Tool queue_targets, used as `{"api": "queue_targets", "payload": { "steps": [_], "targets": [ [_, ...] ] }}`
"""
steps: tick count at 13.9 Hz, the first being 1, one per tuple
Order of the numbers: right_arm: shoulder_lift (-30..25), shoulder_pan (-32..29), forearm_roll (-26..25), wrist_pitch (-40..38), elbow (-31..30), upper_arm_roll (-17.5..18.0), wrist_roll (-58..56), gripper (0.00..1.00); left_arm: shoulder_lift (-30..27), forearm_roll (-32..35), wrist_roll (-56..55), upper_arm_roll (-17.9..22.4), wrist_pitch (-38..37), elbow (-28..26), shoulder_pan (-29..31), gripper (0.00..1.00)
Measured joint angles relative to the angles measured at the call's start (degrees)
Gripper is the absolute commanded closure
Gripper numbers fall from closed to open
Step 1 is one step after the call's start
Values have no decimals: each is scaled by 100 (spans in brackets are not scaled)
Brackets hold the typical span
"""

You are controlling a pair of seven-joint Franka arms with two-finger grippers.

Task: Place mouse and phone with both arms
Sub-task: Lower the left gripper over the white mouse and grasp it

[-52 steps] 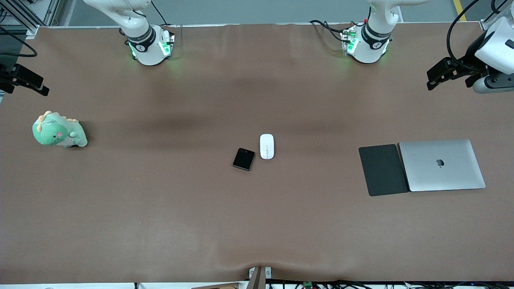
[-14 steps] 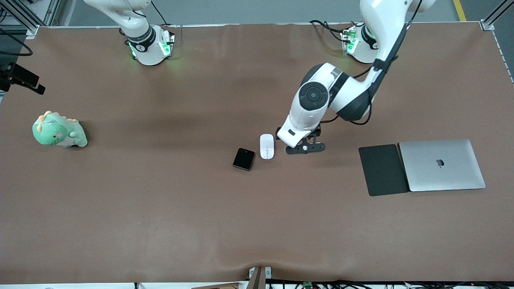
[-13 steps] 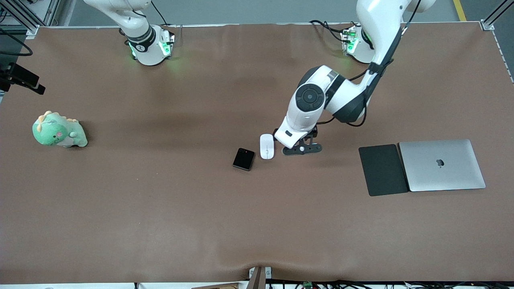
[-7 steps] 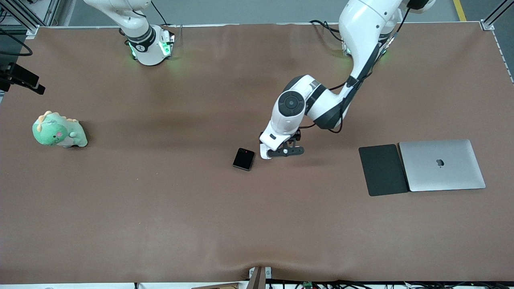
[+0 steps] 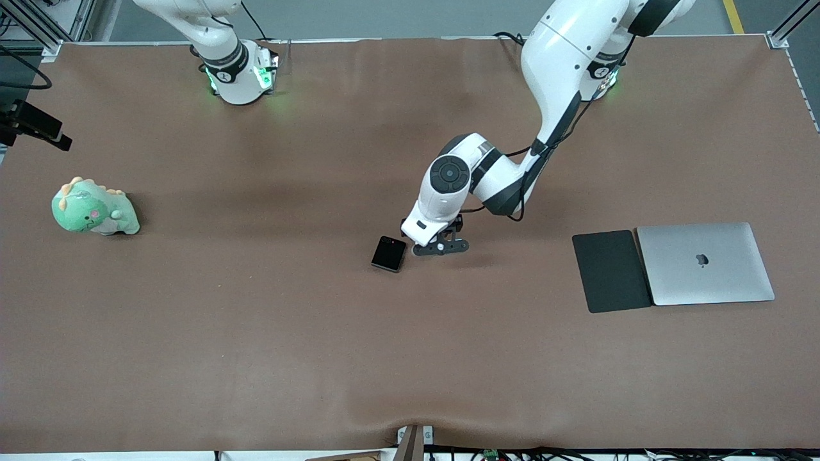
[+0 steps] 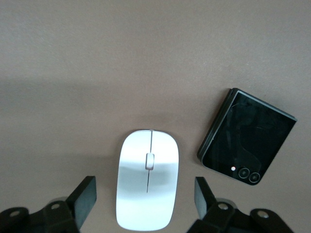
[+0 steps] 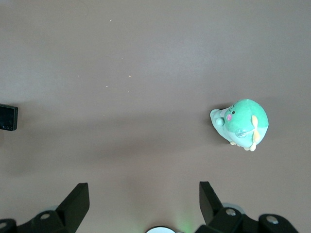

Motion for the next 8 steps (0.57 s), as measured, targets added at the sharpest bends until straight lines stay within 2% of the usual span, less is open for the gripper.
{"api": "queue_targets", "payload": {
  "steps": [8],
  "targets": [
    [6,0,0,-1,0,12,0,0,228,214,-104,2,35,15,-105,14]
  ]
}}
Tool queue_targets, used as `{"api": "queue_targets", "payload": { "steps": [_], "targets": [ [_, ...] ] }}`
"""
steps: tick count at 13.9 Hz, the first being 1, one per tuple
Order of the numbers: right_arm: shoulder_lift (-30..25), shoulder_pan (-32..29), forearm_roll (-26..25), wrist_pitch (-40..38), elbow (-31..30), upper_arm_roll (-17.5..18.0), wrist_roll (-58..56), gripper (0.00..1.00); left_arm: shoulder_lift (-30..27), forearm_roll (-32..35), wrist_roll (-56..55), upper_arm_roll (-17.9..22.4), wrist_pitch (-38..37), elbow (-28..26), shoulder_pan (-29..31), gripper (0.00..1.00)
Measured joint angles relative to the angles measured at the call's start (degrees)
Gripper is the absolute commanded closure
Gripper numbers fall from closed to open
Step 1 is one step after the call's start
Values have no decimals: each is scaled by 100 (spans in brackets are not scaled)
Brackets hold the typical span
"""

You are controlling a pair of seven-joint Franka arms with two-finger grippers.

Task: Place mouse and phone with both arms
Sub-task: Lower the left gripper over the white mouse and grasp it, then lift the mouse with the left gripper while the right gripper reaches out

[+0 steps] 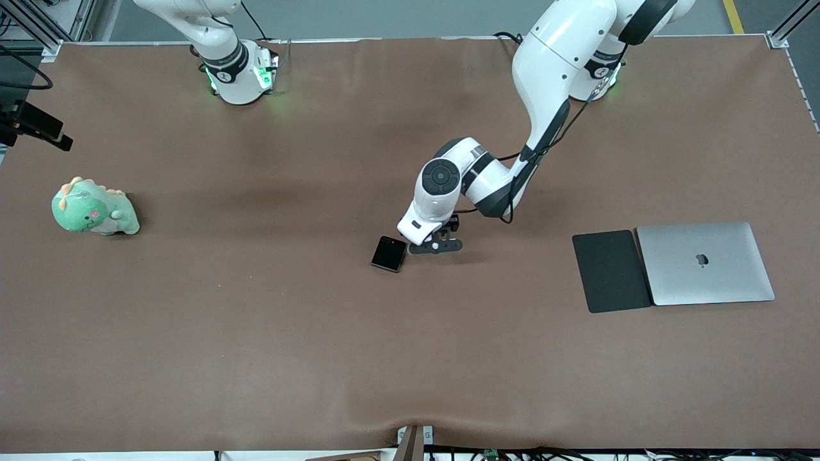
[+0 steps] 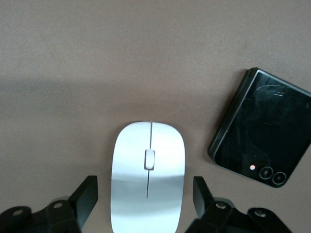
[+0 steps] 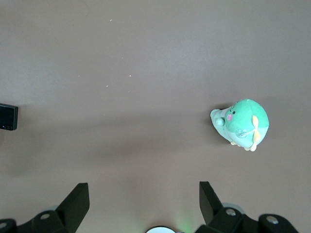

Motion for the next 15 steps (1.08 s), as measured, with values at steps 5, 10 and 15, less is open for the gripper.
{"api": "queue_targets", "payload": {
  "steps": [5,10,15],
  "targets": [
    [26,2,7,-26,-1,25,0,0,80,4,0,5,2,2,-9,22],
    [661,623,43,20,-8,118,4,0,110,5,-2,5,2,4,-55,32],
    [1696,1291,43,435,210,138,32,0,118,130,-2,15,2,30,-56,45]
  ]
}}
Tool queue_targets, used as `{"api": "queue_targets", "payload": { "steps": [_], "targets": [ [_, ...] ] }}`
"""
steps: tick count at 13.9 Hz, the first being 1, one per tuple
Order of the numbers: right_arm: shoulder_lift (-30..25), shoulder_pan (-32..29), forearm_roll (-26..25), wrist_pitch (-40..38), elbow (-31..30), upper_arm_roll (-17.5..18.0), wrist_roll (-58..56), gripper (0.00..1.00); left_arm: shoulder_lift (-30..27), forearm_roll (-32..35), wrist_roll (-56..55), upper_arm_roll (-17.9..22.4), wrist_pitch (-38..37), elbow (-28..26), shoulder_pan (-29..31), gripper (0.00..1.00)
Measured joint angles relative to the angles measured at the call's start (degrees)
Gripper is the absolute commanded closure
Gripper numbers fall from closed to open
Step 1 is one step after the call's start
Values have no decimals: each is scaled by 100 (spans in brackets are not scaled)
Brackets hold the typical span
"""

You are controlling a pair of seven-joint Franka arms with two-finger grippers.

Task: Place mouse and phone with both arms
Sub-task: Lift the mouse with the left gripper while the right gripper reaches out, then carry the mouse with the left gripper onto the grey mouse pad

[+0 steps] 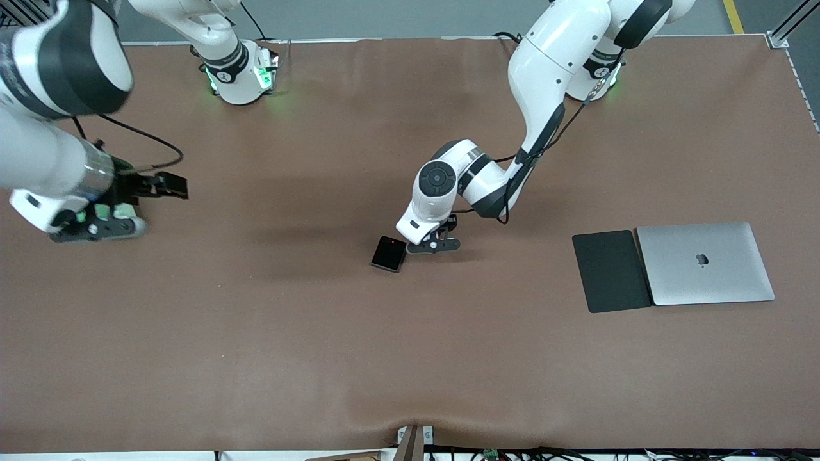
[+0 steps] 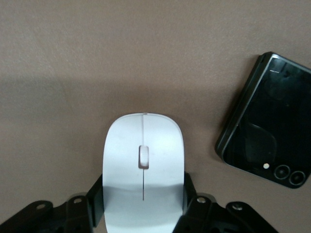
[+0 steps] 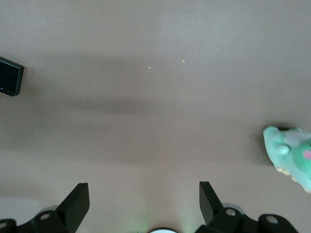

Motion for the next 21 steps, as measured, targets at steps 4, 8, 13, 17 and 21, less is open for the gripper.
{"api": "queue_targets", "payload": {
  "steps": [4,8,13,17,21],
  "targets": [
    [352,151,0,356,109,0,0,0,-12,110,0,19,6,94,28,46],
    [408,166,0,393,144,-4,-1,0,-210,199,53,56,-79,188,267,46],
    [660,331,81,921,142,0,-3,0,-855,210,1050,49,-643,200,1093,45],
    [995,393,85,1829,153,-4,13,0,-1185,210,1677,23,-1155,192,1618,45],
    [1131,431,135,1878,156,-1,61,0,-1378,210,2704,26,-1824,138,2278,45]
  ]
}}
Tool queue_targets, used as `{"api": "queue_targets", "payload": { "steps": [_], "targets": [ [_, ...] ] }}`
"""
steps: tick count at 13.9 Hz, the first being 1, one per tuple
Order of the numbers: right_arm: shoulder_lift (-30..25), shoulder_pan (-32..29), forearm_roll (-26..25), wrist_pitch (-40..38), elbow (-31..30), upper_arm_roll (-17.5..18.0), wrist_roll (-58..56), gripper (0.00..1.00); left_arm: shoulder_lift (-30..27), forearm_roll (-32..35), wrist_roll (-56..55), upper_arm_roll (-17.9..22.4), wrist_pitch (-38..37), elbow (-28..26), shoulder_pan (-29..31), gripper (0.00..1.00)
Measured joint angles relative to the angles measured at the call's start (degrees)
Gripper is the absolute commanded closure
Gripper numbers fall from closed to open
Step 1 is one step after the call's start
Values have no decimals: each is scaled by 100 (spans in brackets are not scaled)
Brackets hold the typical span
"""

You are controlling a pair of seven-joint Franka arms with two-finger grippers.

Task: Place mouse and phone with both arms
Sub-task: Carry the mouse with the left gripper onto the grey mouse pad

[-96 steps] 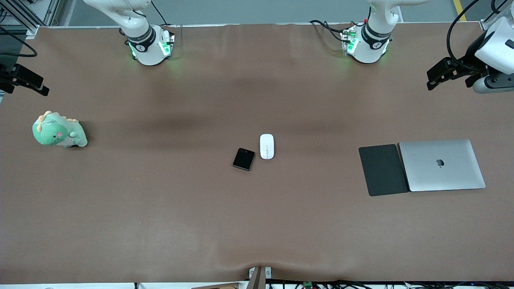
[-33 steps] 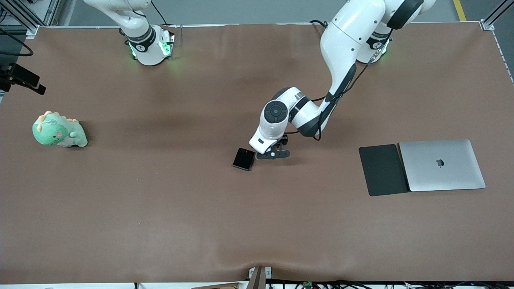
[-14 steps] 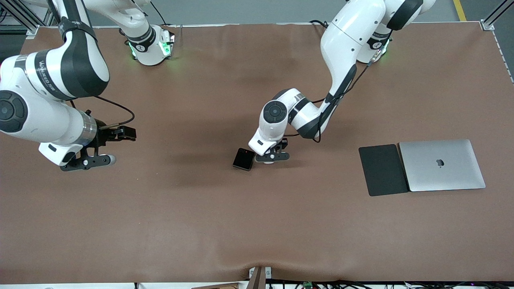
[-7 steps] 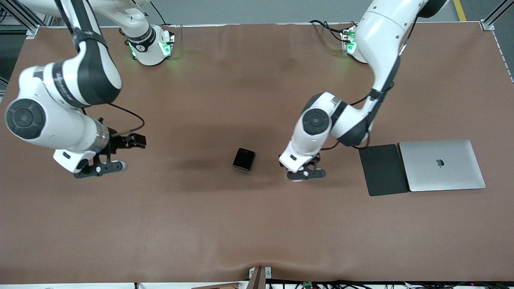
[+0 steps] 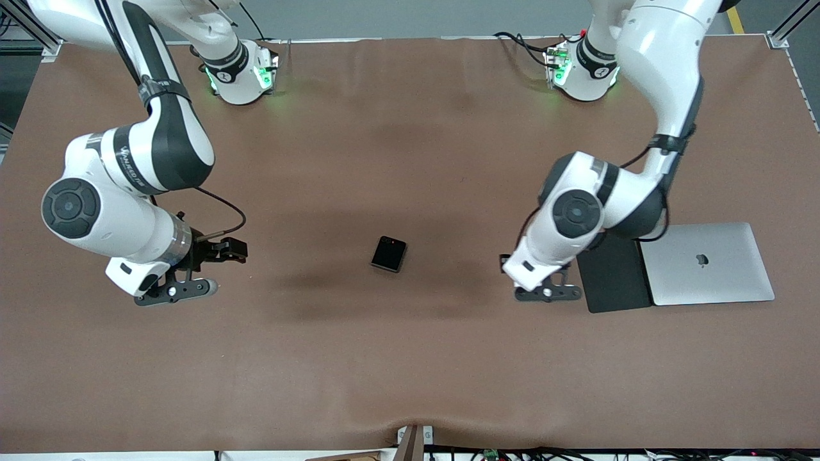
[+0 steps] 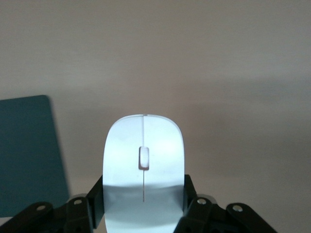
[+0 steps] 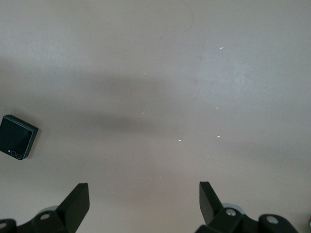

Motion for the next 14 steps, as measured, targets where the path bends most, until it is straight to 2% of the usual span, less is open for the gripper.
{"api": "queue_targets", "payload": {
  "steps": [3,6,11,14],
  "targets": [
    [393,154,11,578,-5,12,1,0,-30,0,626,-2,-140,-179,650,45],
    [550,519,16,695,7,17,317,0,-29,0,702,-3,-88,-428,1141,45],
    [552,601,16,695,7,-29,478,0,-27,0,735,-3,355,-887,1635,45],
    [562,601,16,695,7,-36,478,0,-19,0,877,0,915,-1240,1885,45]
  ]
}}
